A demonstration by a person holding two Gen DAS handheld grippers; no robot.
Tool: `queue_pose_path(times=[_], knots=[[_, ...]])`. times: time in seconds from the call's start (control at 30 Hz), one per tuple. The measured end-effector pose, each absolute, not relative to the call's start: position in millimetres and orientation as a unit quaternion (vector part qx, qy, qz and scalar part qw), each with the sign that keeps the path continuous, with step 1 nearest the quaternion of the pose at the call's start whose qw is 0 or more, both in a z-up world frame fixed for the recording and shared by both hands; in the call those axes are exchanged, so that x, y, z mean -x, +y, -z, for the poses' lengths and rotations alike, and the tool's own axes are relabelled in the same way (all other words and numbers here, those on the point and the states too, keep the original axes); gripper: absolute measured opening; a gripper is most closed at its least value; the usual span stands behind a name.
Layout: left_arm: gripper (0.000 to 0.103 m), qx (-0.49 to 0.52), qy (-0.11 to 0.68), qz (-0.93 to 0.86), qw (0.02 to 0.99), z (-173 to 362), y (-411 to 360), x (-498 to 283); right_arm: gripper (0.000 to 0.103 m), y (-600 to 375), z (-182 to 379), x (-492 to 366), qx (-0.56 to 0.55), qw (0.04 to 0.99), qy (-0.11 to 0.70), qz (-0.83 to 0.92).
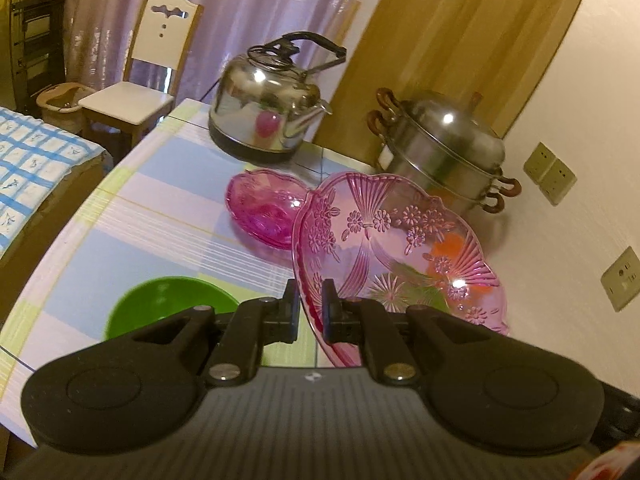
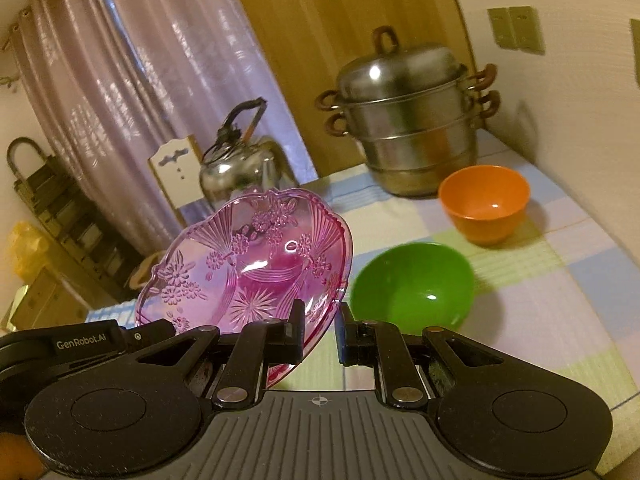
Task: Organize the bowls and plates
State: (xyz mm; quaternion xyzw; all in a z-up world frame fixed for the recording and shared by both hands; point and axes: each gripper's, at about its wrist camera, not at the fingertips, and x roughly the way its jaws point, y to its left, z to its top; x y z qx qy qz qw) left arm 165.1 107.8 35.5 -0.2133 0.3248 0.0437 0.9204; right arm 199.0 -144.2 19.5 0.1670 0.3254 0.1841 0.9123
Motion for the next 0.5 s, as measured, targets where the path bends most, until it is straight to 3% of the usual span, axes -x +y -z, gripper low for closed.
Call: queue_pose_path(times=[0.5], knots=[[0.009,0.216,0.343,-0.055,0.913,-22,142,-200,0.015,-108,-10,-237,-0.159,0.906,0.336,-0.204]])
